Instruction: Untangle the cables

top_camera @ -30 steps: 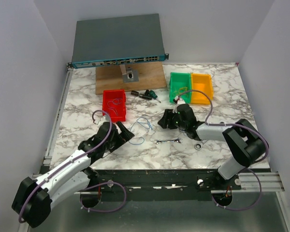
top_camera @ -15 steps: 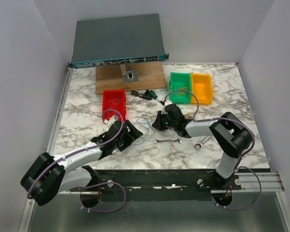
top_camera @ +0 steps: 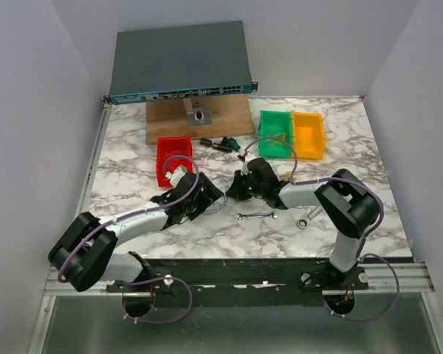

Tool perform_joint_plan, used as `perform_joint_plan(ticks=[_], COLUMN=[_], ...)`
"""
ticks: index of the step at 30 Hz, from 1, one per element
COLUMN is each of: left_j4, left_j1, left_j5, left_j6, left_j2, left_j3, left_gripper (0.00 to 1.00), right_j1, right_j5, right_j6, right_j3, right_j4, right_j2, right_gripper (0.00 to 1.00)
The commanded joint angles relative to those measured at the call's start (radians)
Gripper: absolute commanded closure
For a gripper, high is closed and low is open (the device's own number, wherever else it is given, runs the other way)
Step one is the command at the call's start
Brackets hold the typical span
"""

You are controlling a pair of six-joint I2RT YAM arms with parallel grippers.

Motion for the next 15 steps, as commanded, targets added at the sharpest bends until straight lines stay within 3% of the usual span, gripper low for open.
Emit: perform_joint_plan(ticks=[1,13,15], left_j4=[-0.008,-0.010,-0.019], left_j1=[0.024,0.072,0.071], left_j5=[0.001,-0.016,-0.017], left_j6=[0.001,0.021,0.022], left_j2=[0.080,0.232,0.263], left_j3=[0.078,0.167,0.190], left_gripper=[0.01,0.01,0.12], right_j1=[0.015,0.018,0.018], right_j5=[-0.044,-0.059,-0.058], right_j6=[-0.019,-0.005,-0.001], right_j3=[0.012,-0.001,-0.009], right_j4=[-0.059,-0.048,-0.038], right_j2=[0.045,0.040,0.032], right_gripper=[0.99,0.99,0.99])
